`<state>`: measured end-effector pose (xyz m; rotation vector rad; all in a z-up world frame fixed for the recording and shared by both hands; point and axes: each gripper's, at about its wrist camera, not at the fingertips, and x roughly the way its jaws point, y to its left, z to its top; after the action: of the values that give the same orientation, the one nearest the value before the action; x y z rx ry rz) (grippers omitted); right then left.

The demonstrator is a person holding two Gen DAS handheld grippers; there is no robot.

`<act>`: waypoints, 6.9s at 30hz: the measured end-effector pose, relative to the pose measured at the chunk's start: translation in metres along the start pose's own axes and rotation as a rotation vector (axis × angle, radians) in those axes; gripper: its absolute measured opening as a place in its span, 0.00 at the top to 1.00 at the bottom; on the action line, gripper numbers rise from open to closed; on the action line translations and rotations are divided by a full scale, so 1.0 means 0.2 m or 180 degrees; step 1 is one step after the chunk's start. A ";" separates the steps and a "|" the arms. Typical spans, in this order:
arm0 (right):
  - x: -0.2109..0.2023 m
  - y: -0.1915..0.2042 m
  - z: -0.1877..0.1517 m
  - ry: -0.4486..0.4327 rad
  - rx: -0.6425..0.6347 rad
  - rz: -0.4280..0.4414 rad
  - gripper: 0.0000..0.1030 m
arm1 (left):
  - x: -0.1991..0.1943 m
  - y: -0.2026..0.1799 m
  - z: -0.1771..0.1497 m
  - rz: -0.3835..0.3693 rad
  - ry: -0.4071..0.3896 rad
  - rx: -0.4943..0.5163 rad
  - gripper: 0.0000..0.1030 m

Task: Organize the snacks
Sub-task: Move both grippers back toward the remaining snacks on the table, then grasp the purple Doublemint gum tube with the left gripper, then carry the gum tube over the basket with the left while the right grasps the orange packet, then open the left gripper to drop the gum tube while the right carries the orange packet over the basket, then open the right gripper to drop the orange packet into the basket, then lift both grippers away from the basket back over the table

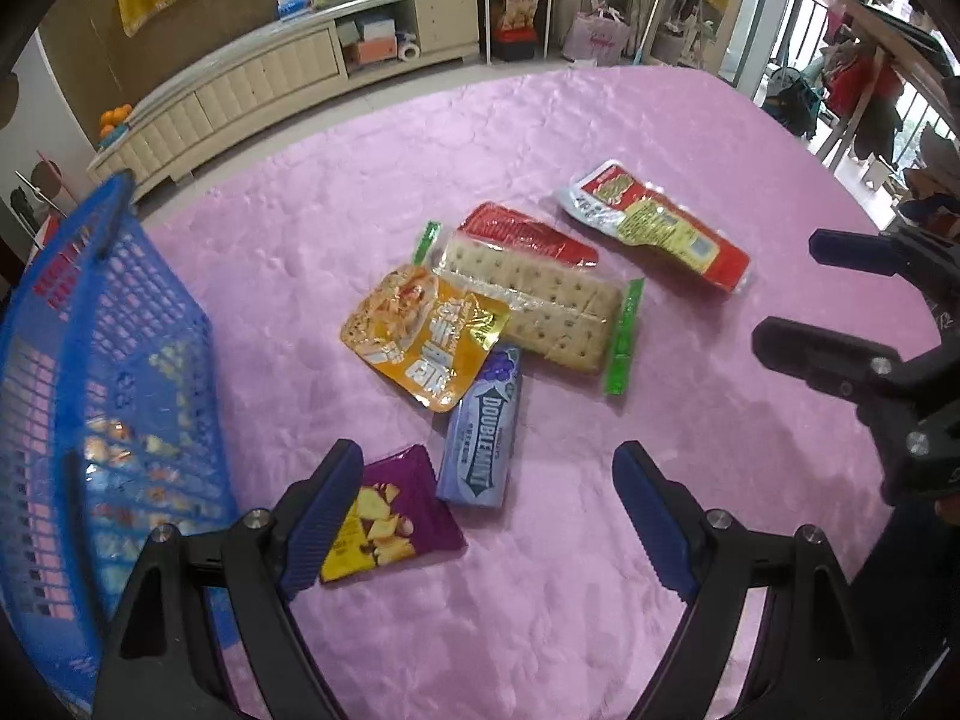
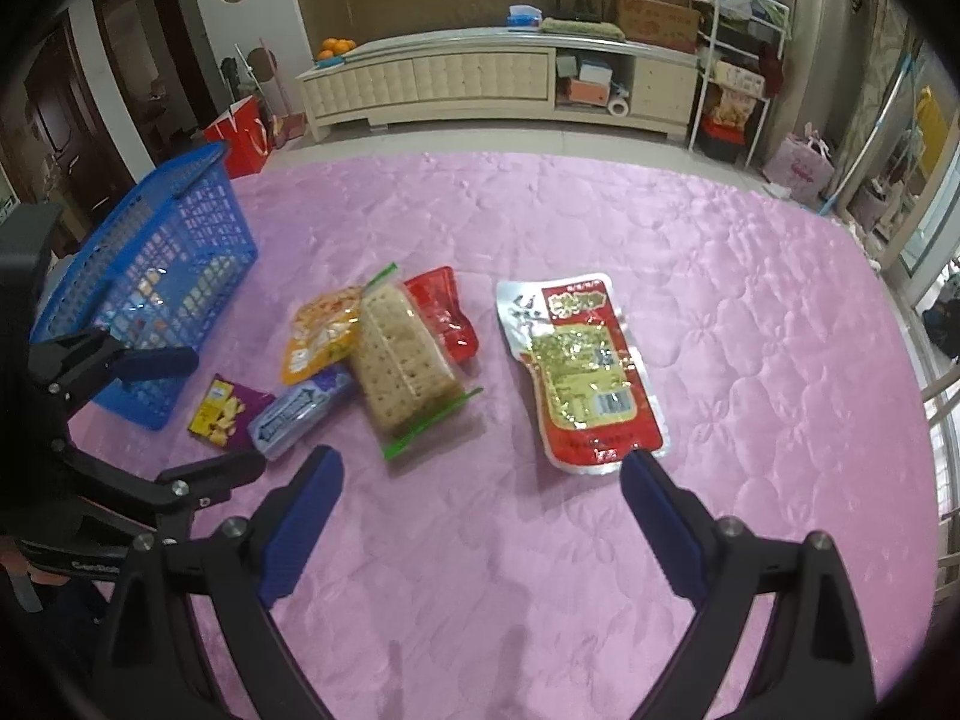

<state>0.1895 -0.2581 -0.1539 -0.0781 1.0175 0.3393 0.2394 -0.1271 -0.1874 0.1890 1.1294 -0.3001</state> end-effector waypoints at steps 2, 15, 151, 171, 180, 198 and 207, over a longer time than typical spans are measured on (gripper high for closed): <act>0.02 -0.02 0.00 -0.0001 0.0026 0.0016 0.07 | 0.04 0.00 0.01 -0.0019 0.0014 0.0003 0.24; 0.11 -0.07 -0.02 0.0095 0.0131 0.0071 0.07 | 0.26 0.05 0.03 -0.0133 0.0384 -0.0205 0.71; 0.37 1.48 0.72 0.0273 -0.1390 0.0128 0.78 | -0.65 1.44 -0.33 0.0621 -0.0834 -0.1245 0.41; -0.16 1.27 0.57 -0.0203 -0.1251 -0.0075 0.17 | -0.92 1.12 -0.38 0.0499 -0.1014 -0.1035 0.32; -0.28 1.09 0.42 -0.0257 -0.1140 -0.0027 0.17 | -0.95 0.81 -0.43 0.0439 -0.1012 -0.0904 0.26; -0.29 0.52 0.18 -0.0161 -0.0597 -0.0302 0.17 | -0.76 0.26 -0.30 0.0185 -0.0833 -0.0484 0.26; -0.21 0.32 0.04 -0.0081 -0.0325 -0.0392 0.16 | -0.54 0.01 -0.24 0.0127 -0.0606 -0.0315 0.25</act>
<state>0.1562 -0.2059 -0.1085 -0.2271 0.9651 0.2789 0.1565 -0.0948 -0.1096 0.0931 0.9484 -0.2212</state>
